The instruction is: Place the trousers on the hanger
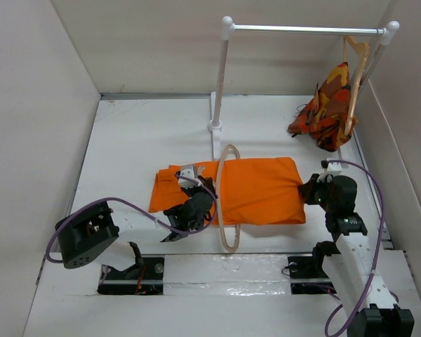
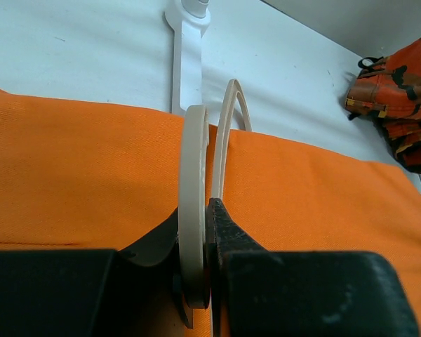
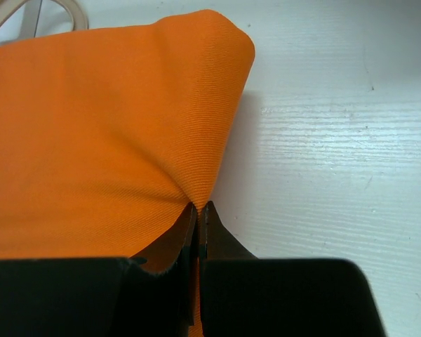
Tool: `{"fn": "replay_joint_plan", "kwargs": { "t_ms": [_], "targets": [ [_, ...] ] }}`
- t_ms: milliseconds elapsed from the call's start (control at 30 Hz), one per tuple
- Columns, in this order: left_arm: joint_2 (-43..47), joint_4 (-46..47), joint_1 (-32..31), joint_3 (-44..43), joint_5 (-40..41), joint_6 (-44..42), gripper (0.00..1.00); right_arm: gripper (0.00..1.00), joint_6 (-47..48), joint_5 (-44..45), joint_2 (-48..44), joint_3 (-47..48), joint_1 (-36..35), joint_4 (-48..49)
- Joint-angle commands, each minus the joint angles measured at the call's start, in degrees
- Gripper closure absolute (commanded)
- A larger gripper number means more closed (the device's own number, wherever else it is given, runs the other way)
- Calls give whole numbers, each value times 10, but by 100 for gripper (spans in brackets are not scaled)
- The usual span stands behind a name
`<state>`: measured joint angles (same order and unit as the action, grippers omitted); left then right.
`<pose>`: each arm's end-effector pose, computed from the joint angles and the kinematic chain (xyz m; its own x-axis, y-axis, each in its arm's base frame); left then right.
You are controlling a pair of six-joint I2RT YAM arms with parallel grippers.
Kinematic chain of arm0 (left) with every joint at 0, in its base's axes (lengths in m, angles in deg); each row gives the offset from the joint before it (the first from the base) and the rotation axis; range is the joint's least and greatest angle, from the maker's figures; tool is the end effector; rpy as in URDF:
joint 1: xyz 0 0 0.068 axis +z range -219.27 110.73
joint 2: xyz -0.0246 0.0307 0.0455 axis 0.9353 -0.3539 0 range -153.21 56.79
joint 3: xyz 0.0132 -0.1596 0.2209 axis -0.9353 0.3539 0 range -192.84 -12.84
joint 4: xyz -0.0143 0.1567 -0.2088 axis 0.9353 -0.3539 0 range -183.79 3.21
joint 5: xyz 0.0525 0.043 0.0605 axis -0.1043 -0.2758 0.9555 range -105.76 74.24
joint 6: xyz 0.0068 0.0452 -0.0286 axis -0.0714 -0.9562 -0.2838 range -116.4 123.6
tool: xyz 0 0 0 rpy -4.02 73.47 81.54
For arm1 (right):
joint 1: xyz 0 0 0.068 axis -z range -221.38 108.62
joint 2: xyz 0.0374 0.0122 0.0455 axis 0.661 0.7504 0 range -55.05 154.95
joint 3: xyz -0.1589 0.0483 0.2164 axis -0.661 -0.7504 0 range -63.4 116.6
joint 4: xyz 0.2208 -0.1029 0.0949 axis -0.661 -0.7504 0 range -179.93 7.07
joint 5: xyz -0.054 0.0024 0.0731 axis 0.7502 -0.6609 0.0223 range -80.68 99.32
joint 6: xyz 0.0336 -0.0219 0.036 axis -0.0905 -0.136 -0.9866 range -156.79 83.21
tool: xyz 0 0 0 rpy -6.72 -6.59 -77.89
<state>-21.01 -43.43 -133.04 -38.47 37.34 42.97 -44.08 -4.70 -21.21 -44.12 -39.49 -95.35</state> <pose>0.1387 -0.2172 0.2002 -0.1724 -0.5117 -0.8417 0.1033 0.8404 -0.5320 0.1499 0.0036 0.2077 -0.4731 0.1386 -0.8700 -0.1248 0.9670 0.2220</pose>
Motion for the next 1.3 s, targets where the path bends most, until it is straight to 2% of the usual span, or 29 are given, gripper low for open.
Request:
{"fn": "replay_joint_plan", "kwargs": {
  "t_ms": [0, 300, 467, 800, 833, 867, 1033, 1067, 1167, 1233, 1267],
  "targets": [
    [25, -22, 8, 8, 32, -39, 100, 100, 21, 1, 2, 26, 11, 36],
    [40, -36, 8, -27, 67, -94, 100, 100, 20, 16, 22, 18, 11, 48],
    [41, -49, 8, -23, 72, -90, 100, 100, 18, 27, 17, 20, 11, 43],
    [43, -43, -20, -63, 66, -112, 100, 99, 18, -6, 25, 15, 11, 52],
    [48, -42, -28, -69, 61, -119, 100, 95, 18, -12, 23, 18, 11, 52],
    [52, -42, -28, -74, 60, -124, 100, 82, 18, -21, 23, 22, 11, 51],
    [77, -61, -45, -123, 52, -146, 100, 51, 43, -64, 15, 92, 11, -2],
    [79, -66, -45, -131, 52, -152, 100, 38, 46, -72, 11, 102, 11, -8],
    [84, -70, -51, -157, 35, -163, 100, 23, 32, -114, -4, 139, -3, -11],
    [78, -64, -51, -182, 14, -184, 100, 27, 18, -146, -4, 159, -26, -2],
    [71, -66, -51, -194, 10, -188, 100, 48, -6, -151, -4, 169, -67, 7]
  ]
}}
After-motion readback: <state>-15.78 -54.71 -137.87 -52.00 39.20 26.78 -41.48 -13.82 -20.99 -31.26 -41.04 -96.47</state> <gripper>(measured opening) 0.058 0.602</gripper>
